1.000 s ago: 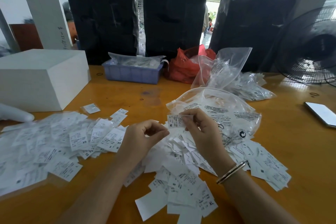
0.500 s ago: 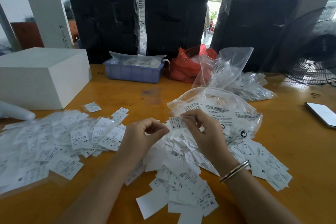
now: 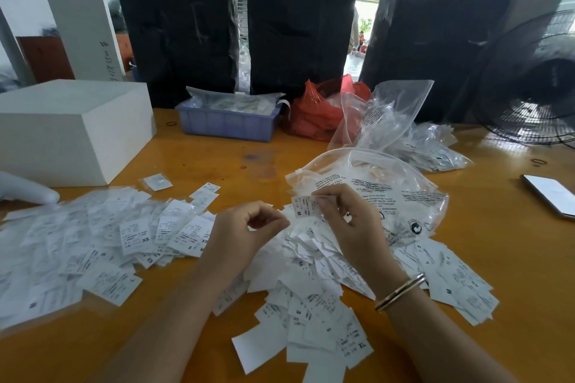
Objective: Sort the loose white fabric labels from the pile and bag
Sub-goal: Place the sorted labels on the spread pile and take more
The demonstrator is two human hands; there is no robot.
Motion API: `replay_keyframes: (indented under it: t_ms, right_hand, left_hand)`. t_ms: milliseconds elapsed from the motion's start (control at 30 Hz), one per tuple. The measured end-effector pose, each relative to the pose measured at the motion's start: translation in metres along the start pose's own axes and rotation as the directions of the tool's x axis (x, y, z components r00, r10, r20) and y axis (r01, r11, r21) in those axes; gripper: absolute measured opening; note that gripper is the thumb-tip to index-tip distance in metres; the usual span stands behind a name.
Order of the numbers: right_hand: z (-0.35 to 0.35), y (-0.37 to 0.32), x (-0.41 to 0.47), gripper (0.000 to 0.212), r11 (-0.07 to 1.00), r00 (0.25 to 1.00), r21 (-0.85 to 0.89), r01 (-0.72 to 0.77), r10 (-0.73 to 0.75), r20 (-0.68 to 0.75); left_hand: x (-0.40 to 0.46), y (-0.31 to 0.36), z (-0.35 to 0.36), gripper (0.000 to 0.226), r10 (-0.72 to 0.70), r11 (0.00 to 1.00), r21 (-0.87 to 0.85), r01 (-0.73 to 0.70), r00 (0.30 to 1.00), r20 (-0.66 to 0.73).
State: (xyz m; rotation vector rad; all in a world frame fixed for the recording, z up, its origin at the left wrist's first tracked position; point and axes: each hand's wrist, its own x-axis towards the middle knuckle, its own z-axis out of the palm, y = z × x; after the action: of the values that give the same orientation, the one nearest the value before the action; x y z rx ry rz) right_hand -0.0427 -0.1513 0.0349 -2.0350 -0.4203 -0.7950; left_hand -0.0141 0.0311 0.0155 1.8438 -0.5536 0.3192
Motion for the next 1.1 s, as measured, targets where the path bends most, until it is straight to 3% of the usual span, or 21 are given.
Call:
replay_keyframes:
  t_ms: [100, 233, 433, 533, 700, 867, 1000, 1100]
  right_hand:
    - [0.001, 0.005, -0.001, 0.032, 1.000, 0.999, -0.026, 0.001, 0.000, 0.039]
    - [0.003, 0.009, -0.002, 0.012, 0.996, 0.995, -0.079, 0.037, -0.029, 0.096]
    - [0.007, 0.010, -0.004, 0.012, 0.985, 0.971, -0.127, 0.115, -0.085, 0.225]
    - [0.014, 0.007, -0.006, 0.022, 0.992, 0.965, -0.103, 0.068, -0.039, 0.260]
    - [0.012, 0.005, -0.005, 0.028, 0.990, 0.991, 0.055, -0.129, 0.126, 0.051]
    - [0.024, 0.000, -0.012, 0.027, 0.994, 0.982, -0.018, -0.104, 0.106, 0.154]
    - [0.027, -0.002, -0.013, 0.009, 0.995, 0.970, -0.008, -0.100, 0.099, 0.224]
    - [0.031, -0.005, -0.014, 0.013, 0.986, 0.959, 0.034, -0.162, 0.149, 0.241]
  left_hand:
    - [0.000, -0.001, 0.000, 0.014, 0.013, 1.000, -0.001, -0.013, 1.000, -0.011]
    - [0.000, -0.003, 0.000, 0.017, 0.027, 0.999, -0.023, -0.028, 1.000, -0.004]
    - [0.000, -0.003, 0.000, 0.009, 0.037, 0.999, -0.014, -0.036, 0.998, 0.060]
    - [-0.001, -0.004, 0.001, 0.017, 0.041, 0.999, 0.006, -0.041, 0.996, 0.079]
    - [0.000, -0.002, 0.000, 0.017, 0.000, 0.999, -0.049, 0.000, 1.000, -0.011]
    - [-0.001, -0.001, 0.002, 0.029, -0.006, 1.000, -0.028, 0.007, 1.000, 0.019]
    - [0.000, -0.003, 0.000, 0.020, -0.044, 0.999, -0.021, 0.044, 0.999, -0.015]
    - [0.000, -0.001, 0.000, 0.020, -0.059, 0.998, -0.031, 0.059, 0.998, 0.007]
